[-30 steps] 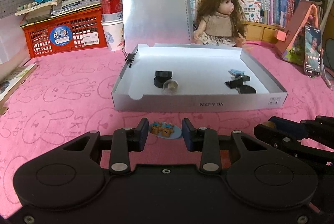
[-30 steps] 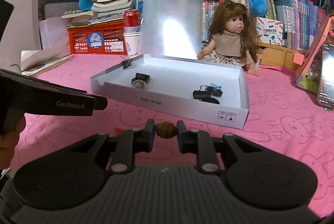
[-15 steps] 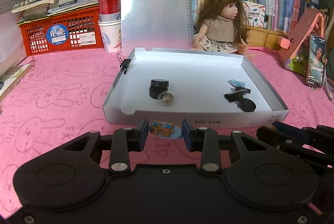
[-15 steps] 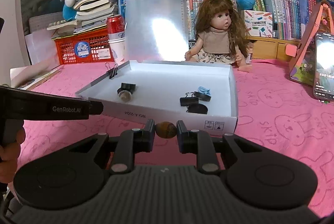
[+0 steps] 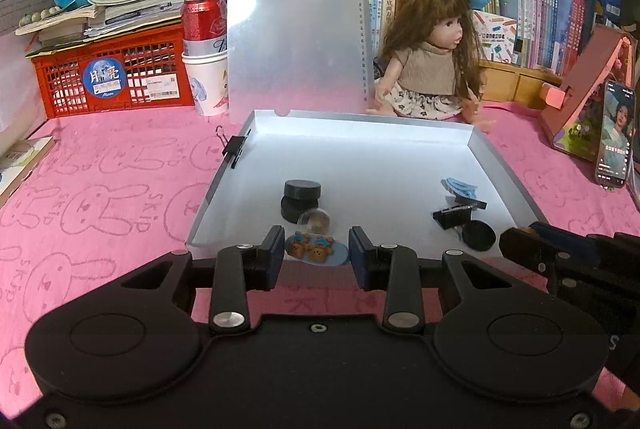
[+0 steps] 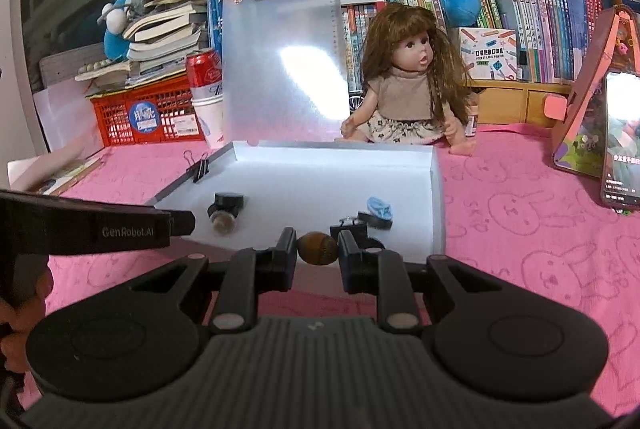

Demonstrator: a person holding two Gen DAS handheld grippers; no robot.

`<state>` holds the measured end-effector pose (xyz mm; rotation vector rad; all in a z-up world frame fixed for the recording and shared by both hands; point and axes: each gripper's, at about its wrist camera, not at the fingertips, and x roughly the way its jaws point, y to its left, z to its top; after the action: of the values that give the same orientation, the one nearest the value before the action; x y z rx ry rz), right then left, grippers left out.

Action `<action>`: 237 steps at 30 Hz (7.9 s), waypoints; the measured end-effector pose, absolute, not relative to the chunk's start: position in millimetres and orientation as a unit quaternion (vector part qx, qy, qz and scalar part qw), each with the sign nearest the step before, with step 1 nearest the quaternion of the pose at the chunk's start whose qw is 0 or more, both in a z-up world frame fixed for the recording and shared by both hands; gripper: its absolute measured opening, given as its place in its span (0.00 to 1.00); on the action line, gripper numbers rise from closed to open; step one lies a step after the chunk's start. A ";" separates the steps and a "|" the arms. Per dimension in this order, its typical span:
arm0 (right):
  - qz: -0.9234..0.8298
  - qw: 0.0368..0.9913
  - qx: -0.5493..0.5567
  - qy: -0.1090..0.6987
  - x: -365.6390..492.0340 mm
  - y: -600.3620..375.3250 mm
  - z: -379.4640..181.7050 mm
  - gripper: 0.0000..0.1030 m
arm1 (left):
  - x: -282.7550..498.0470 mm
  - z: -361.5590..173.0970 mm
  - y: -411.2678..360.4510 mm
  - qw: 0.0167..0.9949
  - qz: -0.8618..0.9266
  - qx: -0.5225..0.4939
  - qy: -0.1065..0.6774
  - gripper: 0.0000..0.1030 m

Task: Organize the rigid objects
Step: 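Carry the patterned disc and brown nut over the white box with both tools, then open the left tool to drop the disc while the right tool releases the nut, then withdraw both open tools from the box toward the red sticks on the cloth, then grasp one red stick with the left tool while the right tool grasps the other, then carry both red sticks over the white box with both tools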

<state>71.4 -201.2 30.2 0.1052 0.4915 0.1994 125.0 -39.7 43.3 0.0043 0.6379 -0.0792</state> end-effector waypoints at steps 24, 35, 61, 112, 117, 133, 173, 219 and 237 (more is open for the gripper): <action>0.095 0.952 0.104 0.272 145.8 -228.7 47.0 0.27 | 208.3 58.4 -36.4 0.937 -0.046 -0.021 0.345 0.32; 0.089 0.932 0.141 0.322 192.0 -243.8 40.7 0.27 | 252.3 43.6 -33.2 0.921 -0.052 -0.051 0.383 0.32; 0.047 0.928 0.104 0.354 231.3 -239.2 6.7 0.27 | 289.4 12.8 -44.1 0.921 -0.034 -0.003 0.387 0.32; 0.066 0.946 0.074 0.308 191.4 -230.3 25.6 0.70 | 233.8 28.9 -50.8 0.938 -0.029 0.066 0.338 0.62; 0.081 0.951 0.060 0.292 171.1 -225.8 34.8 0.77 | 209.5 38.7 -48.7 0.943 -0.043 0.068 0.324 0.66; 0.127 0.957 0.008 0.260 93.1 -212.3 37.1 0.83 | 128.8 47.1 -33.5 0.947 -0.074 0.055 0.307 0.69; 0.155 0.945 0.020 0.287 49.1 -209.5 18.0 0.83 | 23.4 -2.3 -58.3 0.922 -0.180 0.065 0.336 0.21; 0.191 0.938 -0.053 0.285 49.4 -162.9 8.9 0.13 | 48.6 13.1 -8.8 0.940 -0.088 0.018 0.329 0.11; 0.177 0.942 -0.039 0.281 43.4 -174.4 9.8 0.13 | 47.9 16.0 -17.1 0.940 -0.099 0.017 0.326 0.11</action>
<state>43.4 -174.4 9.8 -0.0799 0.5732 0.3606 47.9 -17.1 16.0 0.0338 0.6650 -0.2015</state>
